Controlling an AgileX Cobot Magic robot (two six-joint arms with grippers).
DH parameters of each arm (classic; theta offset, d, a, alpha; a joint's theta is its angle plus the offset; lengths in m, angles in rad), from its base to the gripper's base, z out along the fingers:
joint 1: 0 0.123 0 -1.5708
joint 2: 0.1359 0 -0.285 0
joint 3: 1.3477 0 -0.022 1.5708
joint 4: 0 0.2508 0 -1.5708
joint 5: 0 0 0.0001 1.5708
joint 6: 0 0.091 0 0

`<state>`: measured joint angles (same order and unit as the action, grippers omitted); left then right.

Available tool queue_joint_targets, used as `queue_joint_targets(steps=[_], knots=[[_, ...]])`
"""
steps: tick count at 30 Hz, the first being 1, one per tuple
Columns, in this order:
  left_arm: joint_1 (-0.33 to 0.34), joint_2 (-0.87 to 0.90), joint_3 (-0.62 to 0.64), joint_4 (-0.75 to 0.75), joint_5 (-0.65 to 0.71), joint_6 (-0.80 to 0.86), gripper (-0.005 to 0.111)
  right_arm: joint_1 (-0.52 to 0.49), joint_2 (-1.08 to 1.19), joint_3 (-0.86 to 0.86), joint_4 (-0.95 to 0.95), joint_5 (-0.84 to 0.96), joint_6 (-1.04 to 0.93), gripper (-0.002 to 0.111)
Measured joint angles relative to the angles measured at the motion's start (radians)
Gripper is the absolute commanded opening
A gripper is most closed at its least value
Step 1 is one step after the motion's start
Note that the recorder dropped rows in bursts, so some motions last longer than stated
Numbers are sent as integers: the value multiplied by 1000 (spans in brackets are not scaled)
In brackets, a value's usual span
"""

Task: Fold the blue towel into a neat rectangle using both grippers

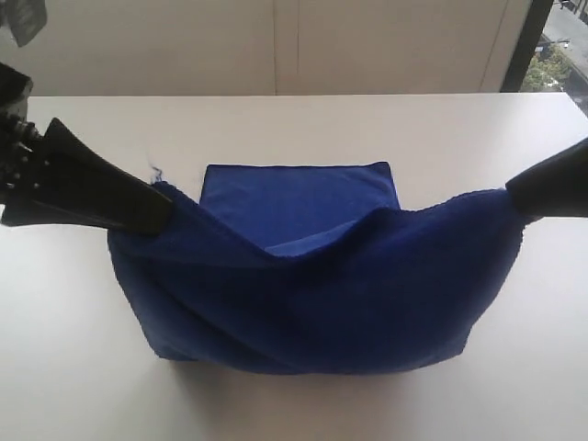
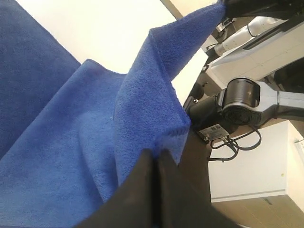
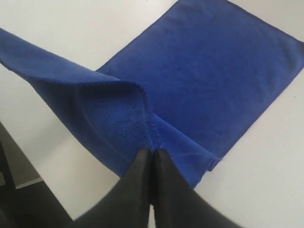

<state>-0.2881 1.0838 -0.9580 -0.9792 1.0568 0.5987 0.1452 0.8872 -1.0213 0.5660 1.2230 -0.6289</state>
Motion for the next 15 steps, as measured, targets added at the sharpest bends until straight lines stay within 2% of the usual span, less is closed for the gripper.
queue_joint_targets(steps=[7,15], knots=[[0,-43,14,-31,-6,13,0,0,-40,7,19,0,35,0],[0,-56,14,-20,-130,26,0,0,-18,37,19,-13,35,0]])
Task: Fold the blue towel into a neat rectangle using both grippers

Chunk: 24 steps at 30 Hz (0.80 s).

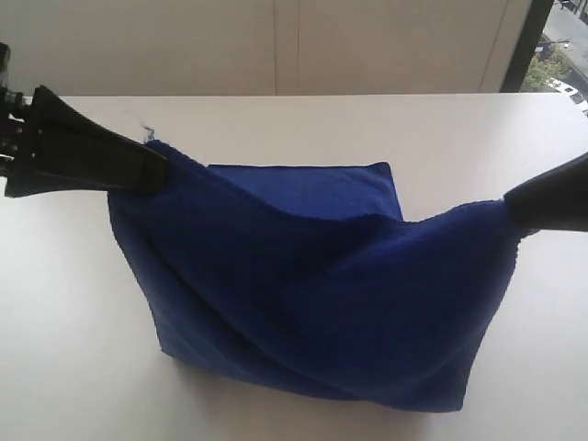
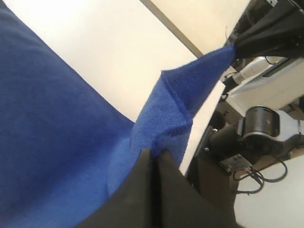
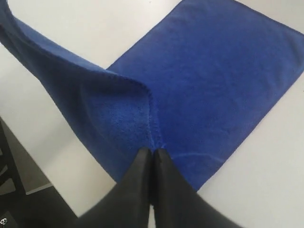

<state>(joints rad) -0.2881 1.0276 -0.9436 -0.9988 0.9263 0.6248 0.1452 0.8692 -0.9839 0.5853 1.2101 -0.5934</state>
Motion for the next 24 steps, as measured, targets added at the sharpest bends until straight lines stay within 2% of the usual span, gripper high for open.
queue_joint_targets(steps=[12,24], knots=[[2,10,0,110,-151,-17,0,0,145,17,0,-208,-32,0],[2,117,0,112,-297,-3,0,0,276,17,-17,-378,-256,0]])
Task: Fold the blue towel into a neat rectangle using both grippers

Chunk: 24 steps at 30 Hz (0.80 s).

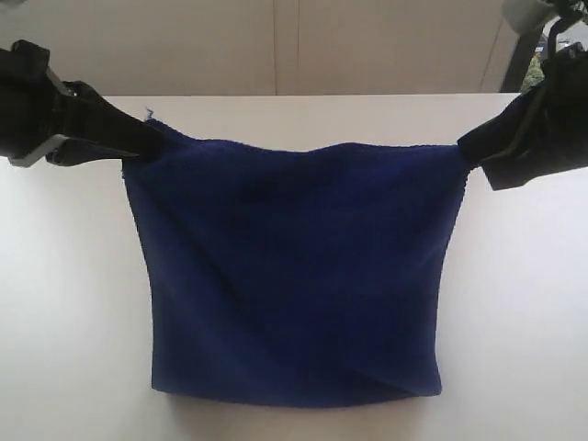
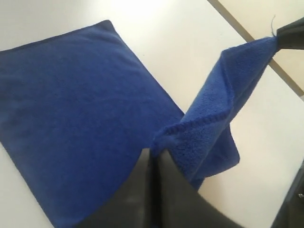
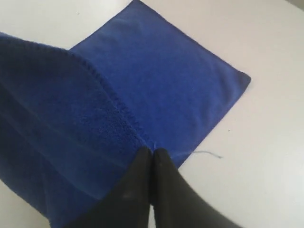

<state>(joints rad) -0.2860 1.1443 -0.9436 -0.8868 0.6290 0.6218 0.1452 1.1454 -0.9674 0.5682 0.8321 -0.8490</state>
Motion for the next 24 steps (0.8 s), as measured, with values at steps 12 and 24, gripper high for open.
queue_joint_targets(steps=[12,24], knots=[[0,167,0,-72,-244,8,0,0,140,0,-11,-165,-35,0],[0,298,-7,-389,-281,284,0,0,242,0,-11,-279,-52,0]])
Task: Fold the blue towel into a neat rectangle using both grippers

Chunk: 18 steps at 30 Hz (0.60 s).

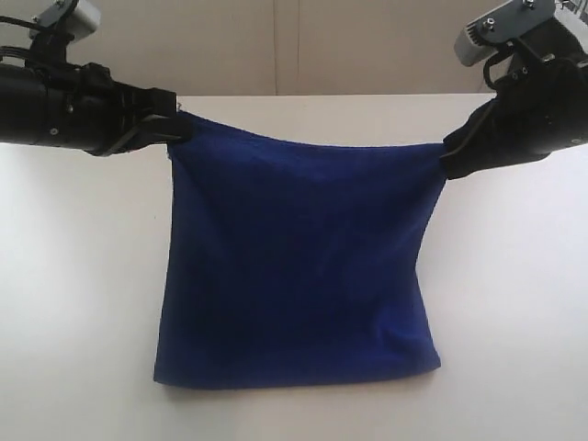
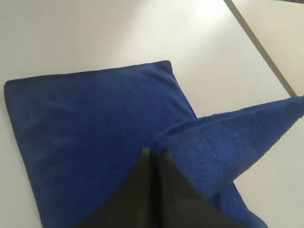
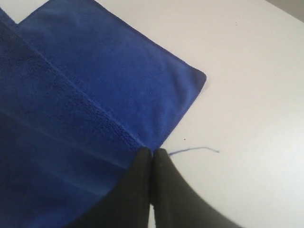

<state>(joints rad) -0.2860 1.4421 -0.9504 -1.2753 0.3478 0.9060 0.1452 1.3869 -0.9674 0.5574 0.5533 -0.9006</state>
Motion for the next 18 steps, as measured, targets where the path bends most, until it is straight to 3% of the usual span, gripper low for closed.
queue_joint_targets(steps=[18], knots=[[0,53,-43,-168,-89,30,0,0,8,-71,0,-25,-25,0]])
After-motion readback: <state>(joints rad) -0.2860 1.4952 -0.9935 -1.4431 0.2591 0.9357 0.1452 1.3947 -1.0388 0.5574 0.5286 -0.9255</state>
